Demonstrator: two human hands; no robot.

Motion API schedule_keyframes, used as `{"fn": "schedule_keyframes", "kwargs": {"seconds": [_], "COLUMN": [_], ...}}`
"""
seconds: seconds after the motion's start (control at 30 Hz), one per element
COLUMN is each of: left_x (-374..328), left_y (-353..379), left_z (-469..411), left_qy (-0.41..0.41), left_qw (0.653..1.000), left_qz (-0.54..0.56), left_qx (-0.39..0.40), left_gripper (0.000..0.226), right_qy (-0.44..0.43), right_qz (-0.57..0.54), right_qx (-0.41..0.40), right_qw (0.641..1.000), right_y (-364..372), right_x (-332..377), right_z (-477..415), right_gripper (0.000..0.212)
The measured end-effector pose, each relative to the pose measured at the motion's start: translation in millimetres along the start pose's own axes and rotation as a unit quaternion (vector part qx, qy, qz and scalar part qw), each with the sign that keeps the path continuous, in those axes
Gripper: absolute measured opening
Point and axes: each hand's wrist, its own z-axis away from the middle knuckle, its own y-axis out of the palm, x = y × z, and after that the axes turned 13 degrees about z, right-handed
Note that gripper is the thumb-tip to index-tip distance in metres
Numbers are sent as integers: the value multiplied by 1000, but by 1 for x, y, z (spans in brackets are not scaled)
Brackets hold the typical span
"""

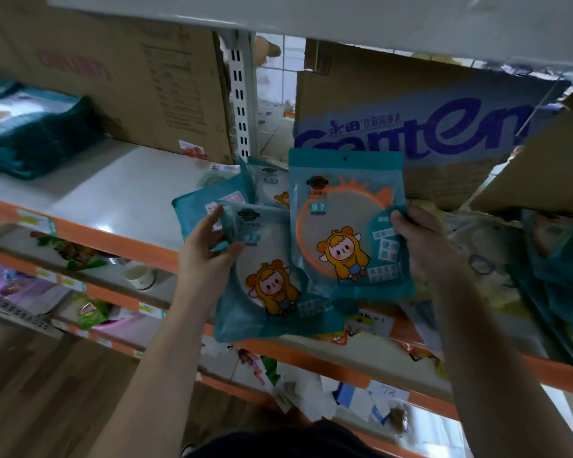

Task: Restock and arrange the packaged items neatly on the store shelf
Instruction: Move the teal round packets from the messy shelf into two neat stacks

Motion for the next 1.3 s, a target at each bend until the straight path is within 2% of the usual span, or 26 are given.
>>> {"fn": "schedule_keyframes", "kwargs": {"seconds": [0.1, 0.3, 0.43, 0.53, 0.63, 0.7, 0.97, 1.3], "left_x": [-10, -25, -31, -40, -50, -55, -63, -90], "left_y": [-25, -103, -169, -215, -260, -287, -357, -426], "left_z": [-10, -38, -65, -92, -118, -133, -201, -311], "left_qy": [17, 62, 51, 46, 71, 86, 100, 121], "left_qw": [999, 992, 991, 991, 991, 989, 988, 984], "left_qz": [-7, -41, -4, 6, -49, -79, -79, -105], "left_qx": [-40, -104, -126, -127, -104, -95, -89, -75], "left_gripper": [68, 40, 37, 28, 20, 21, 17, 11], "right_qy": [1, -3, -10, 5, 7, 7, -11, -5], "right_qz": [3, 10, 9, -2, -12, -16, -6, -54], "right_qx": [5, 7, -3, -22, -46, -58, -96, -67], "right_qw": [1000, 1000, 1000, 1000, 999, 998, 995, 996], "right_y": [31, 109, 174, 224, 277, 310, 405, 520], "right_x": [7, 22, 24, 25, 30, 32, 38, 54], "right_z": [-9, -12, -2, 5, 10, 12, -5, -79], "right_gripper": [12, 11, 13, 10, 11, 13, 13, 16]}}
